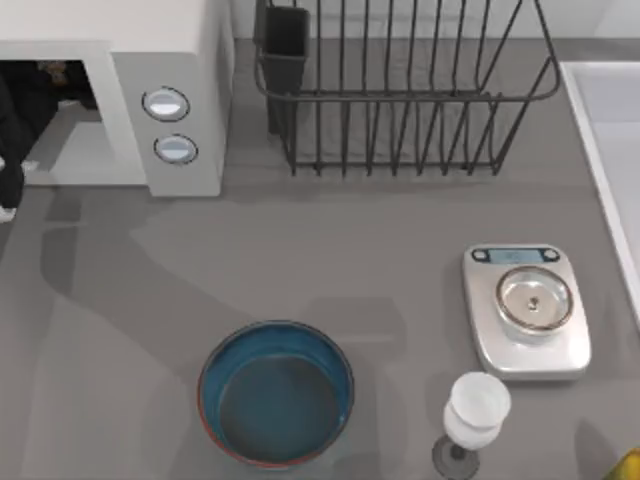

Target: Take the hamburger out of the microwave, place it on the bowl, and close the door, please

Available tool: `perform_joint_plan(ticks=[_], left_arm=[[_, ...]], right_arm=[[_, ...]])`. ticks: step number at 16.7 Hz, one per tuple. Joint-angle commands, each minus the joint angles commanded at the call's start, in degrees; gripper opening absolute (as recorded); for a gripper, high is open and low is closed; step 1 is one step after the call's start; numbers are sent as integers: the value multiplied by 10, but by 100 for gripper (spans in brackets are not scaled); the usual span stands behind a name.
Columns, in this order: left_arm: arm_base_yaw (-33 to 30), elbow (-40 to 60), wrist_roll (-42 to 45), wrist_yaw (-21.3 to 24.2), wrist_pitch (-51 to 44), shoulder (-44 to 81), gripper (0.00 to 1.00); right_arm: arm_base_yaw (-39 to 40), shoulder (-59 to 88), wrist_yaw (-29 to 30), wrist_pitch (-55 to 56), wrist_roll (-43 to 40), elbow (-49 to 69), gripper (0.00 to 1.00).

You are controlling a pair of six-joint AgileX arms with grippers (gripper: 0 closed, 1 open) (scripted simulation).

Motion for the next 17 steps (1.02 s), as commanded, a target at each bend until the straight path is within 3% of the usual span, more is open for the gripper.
perform_joint_plan(ticks=[4,9,17], left_arm=[[6,-172,-10,25,103,-70,0],[38,-336,35,7,175,-119,0],[77,-391,86,-26,192,-138,0]], right_arm=[[0,0,0,0,0,0,100],[0,0,0,0,0,0,100],[0,0,0,0,0,0,100]])
